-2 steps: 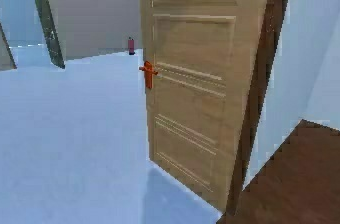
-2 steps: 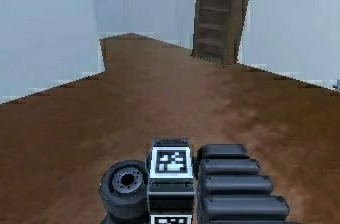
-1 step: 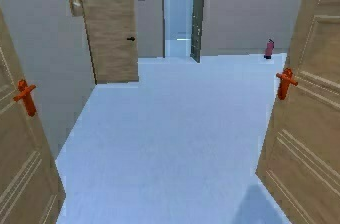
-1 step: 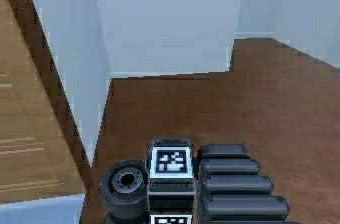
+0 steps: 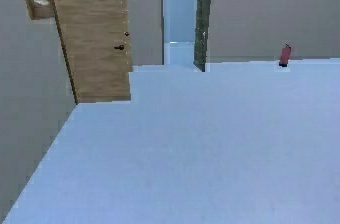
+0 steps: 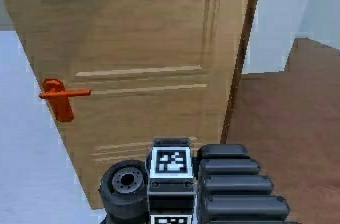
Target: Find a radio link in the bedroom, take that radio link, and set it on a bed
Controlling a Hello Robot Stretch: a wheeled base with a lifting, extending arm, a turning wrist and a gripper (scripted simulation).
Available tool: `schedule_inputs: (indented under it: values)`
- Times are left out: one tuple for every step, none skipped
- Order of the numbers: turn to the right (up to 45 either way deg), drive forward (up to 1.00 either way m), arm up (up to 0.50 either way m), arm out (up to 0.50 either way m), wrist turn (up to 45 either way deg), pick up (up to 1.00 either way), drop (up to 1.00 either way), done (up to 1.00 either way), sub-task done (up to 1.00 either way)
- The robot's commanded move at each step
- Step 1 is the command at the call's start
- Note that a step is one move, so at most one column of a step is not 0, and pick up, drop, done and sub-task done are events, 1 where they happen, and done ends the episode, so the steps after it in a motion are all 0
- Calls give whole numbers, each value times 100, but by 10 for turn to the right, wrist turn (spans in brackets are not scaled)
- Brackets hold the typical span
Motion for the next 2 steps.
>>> schedule_inputs:
  values:
    - [0,100,0,0,0,0,0,0,0]
    - [0,100,0,0,0,0,0,0,0]
